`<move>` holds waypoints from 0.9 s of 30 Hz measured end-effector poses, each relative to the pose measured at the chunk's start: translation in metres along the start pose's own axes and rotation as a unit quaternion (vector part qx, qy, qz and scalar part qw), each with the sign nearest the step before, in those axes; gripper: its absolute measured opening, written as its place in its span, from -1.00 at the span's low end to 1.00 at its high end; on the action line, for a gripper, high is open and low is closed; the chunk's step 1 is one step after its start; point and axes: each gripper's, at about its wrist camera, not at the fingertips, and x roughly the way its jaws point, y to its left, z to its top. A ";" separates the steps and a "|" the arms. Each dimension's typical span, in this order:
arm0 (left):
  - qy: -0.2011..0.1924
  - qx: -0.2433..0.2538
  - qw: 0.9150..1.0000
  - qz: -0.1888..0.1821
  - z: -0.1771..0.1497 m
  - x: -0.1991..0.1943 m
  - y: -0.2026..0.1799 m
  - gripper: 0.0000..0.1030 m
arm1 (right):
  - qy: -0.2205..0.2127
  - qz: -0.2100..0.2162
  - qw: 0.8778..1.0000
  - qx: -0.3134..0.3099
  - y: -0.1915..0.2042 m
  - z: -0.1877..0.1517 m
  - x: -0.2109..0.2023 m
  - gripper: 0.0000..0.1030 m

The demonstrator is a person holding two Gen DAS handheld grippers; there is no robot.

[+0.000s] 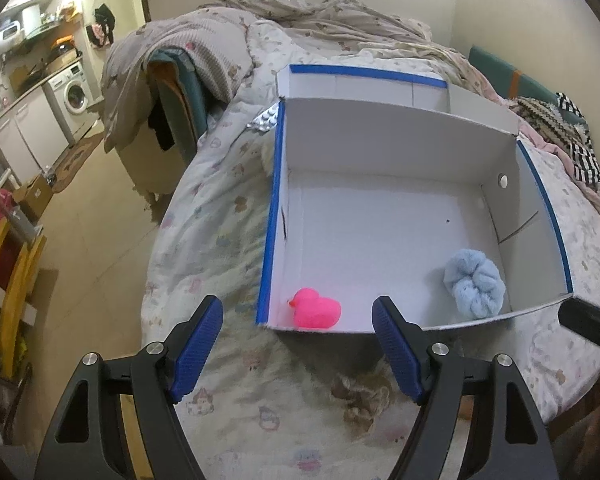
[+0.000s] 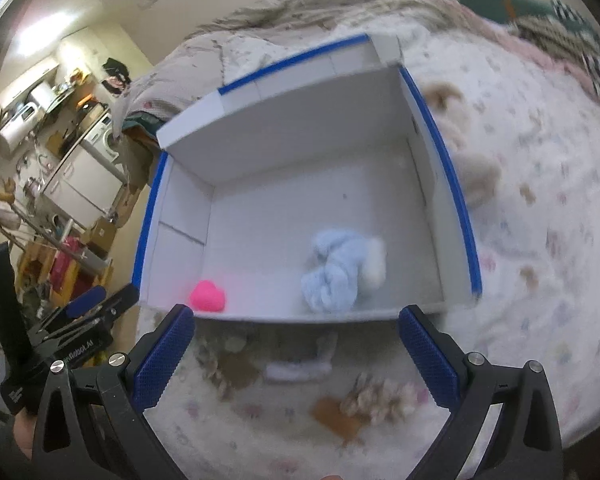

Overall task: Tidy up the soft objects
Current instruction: 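Withdraw both tools from the box back toward the remaining soft items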

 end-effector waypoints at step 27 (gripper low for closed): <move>0.160 -0.074 0.982 -0.066 -0.040 0.060 0.013 0.45 | 0.076 -0.038 0.995 0.058 -0.028 -0.030 0.027 1.00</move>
